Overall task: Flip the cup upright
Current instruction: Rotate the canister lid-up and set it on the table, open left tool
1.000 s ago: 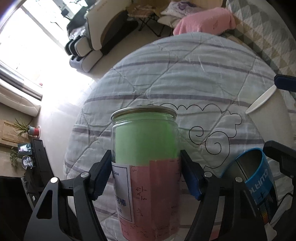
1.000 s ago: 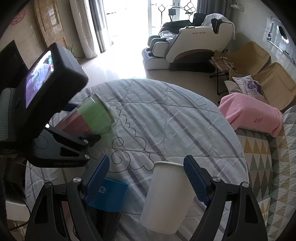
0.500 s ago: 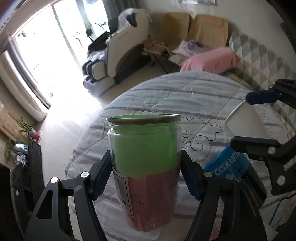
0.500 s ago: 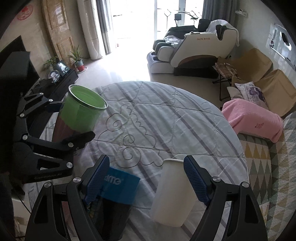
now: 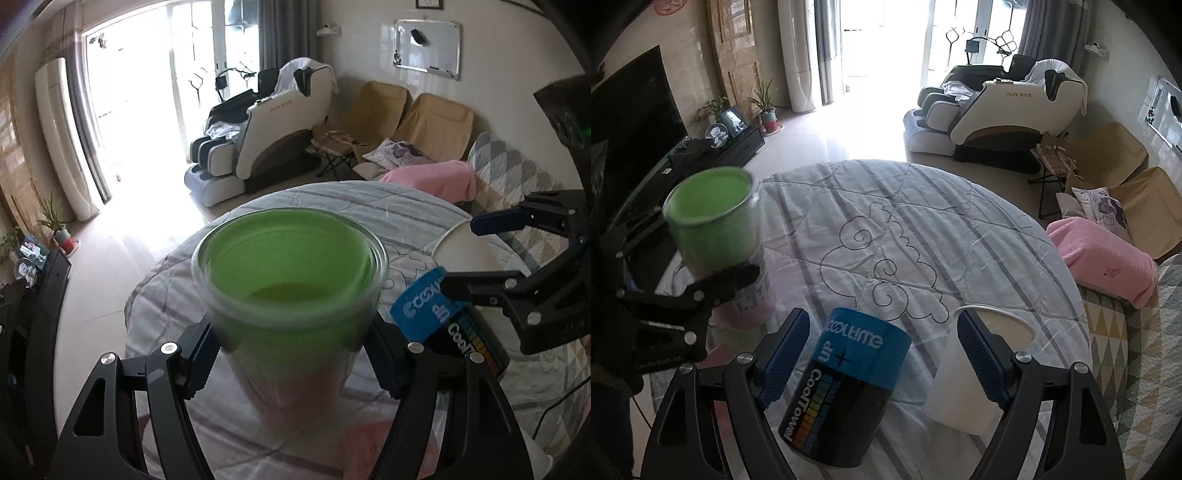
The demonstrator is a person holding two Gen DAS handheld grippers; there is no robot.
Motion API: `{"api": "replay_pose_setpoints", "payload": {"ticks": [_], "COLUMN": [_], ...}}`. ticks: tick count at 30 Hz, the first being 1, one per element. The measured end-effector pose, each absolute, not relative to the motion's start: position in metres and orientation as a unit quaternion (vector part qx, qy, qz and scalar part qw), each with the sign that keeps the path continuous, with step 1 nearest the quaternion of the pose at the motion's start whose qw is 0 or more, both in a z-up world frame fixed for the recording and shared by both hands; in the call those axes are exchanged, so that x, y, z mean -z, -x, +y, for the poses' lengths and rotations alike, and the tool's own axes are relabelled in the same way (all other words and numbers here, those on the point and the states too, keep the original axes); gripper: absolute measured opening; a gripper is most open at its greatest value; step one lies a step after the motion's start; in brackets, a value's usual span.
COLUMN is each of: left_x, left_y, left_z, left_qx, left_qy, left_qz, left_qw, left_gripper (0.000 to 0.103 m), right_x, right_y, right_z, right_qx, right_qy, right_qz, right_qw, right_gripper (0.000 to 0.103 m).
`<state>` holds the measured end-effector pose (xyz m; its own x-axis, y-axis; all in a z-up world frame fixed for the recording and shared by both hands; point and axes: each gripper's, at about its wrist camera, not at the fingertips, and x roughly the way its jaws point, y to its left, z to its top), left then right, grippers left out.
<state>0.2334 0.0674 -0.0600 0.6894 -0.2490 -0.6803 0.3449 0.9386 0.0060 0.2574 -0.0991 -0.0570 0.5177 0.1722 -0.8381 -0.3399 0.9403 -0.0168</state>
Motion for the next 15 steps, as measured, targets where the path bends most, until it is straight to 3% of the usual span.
{"api": "replay_pose_setpoints", "payload": {"ticks": [8, 12, 15], "left_x": [0.066, 0.064, 0.059], "left_y": [-0.223, -0.215, -0.207], "left_z": [0.069, 0.068, 0.066], "left_qx": [0.159, 0.156, 0.154], "left_qy": [-0.037, -0.036, -0.037], "left_qz": [0.357, 0.349, 0.344], "left_qw": [0.92, 0.923, 0.925], "left_gripper": [0.078, 0.093, 0.095], "right_x": [0.056, 0.053, 0.05], "right_y": [-0.246, -0.241, -0.236], "right_z": [-0.093, -0.093, -0.095], "right_qx": [-0.155, -0.155, -0.155], "right_qy": [0.093, 0.092, 0.09], "right_qz": [0.468, 0.465, 0.463], "right_qw": [0.865, 0.867, 0.868], "right_gripper": [0.084, 0.084, 0.084]}}
